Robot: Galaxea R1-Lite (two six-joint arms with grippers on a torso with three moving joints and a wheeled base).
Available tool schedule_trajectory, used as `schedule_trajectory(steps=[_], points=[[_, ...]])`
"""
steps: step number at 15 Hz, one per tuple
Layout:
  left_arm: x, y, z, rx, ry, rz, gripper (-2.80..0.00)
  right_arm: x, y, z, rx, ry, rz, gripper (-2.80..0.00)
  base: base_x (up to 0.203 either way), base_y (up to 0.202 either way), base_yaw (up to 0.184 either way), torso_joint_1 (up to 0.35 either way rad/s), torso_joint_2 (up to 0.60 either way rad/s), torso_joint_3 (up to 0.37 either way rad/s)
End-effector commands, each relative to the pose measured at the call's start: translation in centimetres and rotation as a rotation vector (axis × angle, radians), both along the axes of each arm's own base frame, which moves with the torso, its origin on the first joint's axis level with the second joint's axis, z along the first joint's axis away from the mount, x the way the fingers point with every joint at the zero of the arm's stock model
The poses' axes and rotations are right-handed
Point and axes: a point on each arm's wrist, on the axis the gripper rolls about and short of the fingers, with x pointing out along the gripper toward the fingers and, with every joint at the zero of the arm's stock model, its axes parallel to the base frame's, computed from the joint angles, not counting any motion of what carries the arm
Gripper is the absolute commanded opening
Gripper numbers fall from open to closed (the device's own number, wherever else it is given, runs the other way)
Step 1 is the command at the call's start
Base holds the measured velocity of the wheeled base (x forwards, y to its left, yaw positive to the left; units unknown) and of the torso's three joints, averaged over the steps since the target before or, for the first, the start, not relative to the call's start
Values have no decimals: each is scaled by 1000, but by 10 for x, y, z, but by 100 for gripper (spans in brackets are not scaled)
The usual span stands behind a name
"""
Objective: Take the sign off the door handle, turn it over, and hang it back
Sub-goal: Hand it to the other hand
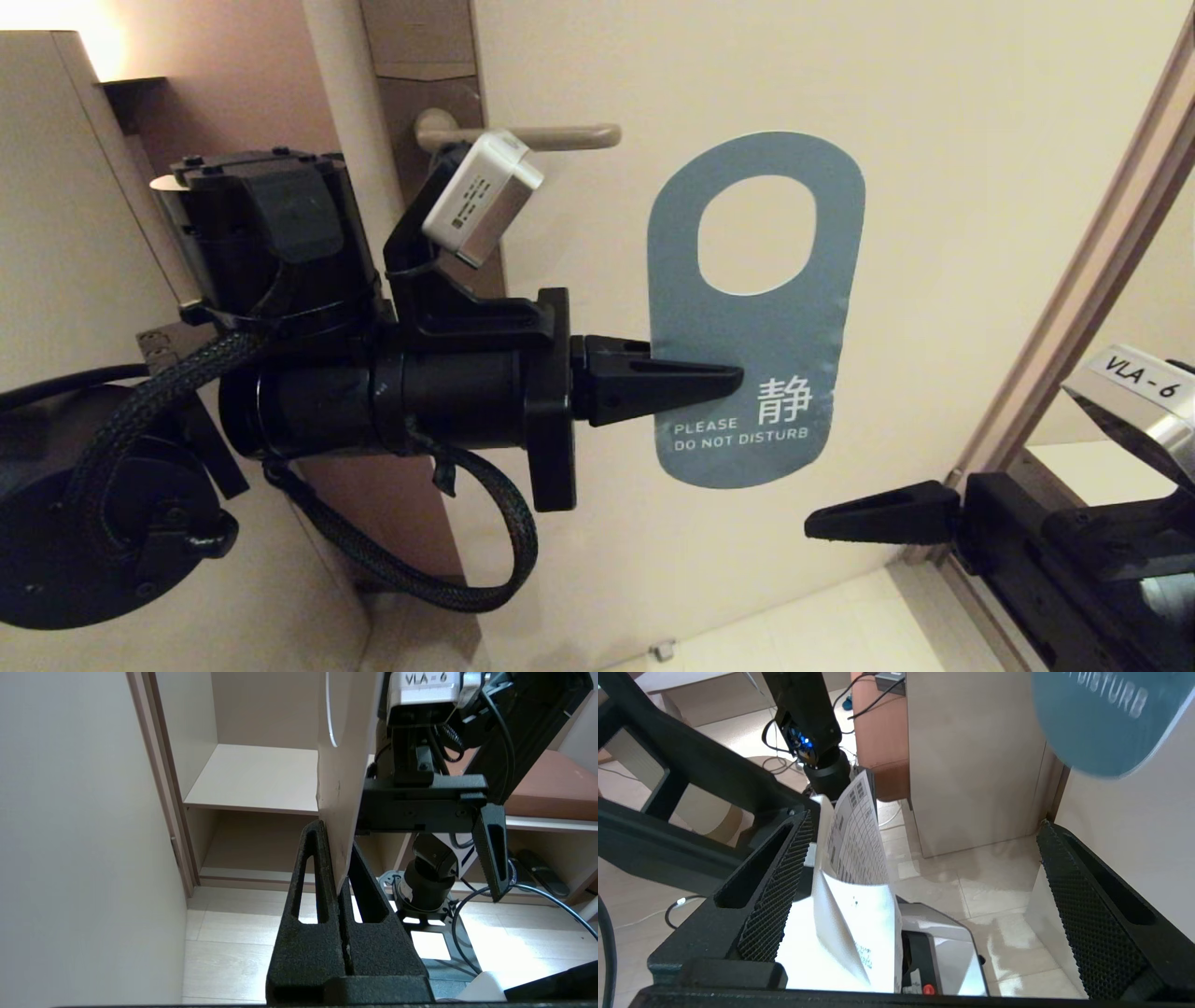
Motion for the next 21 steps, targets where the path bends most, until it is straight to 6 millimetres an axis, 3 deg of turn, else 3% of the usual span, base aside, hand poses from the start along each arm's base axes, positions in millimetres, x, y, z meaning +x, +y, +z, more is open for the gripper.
schedule_trajectory(steps=[1, 8, 12, 21], points=[[-1, -1, 1, -4, -6, -9, -280, 1, 1, -1, -1, 5, 5, 0, 0, 0, 0, 0, 0, 0], [-11, 2, 10, -24, -22, -24, -280, 24, 14, 8, 4, -9, 3, 0, 0, 0, 0, 0, 0, 0], [-18, 3, 9, -22, -20, -38, -280, 39, 22, 27, 34, -60, -1, 0, 0, 0, 0, 0, 0, 0], [-15, -3, 2, -6, -6, -47, -280, 39, 24, 35, 50, -83, 10, 0, 0, 0, 0, 0, 0, 0]])
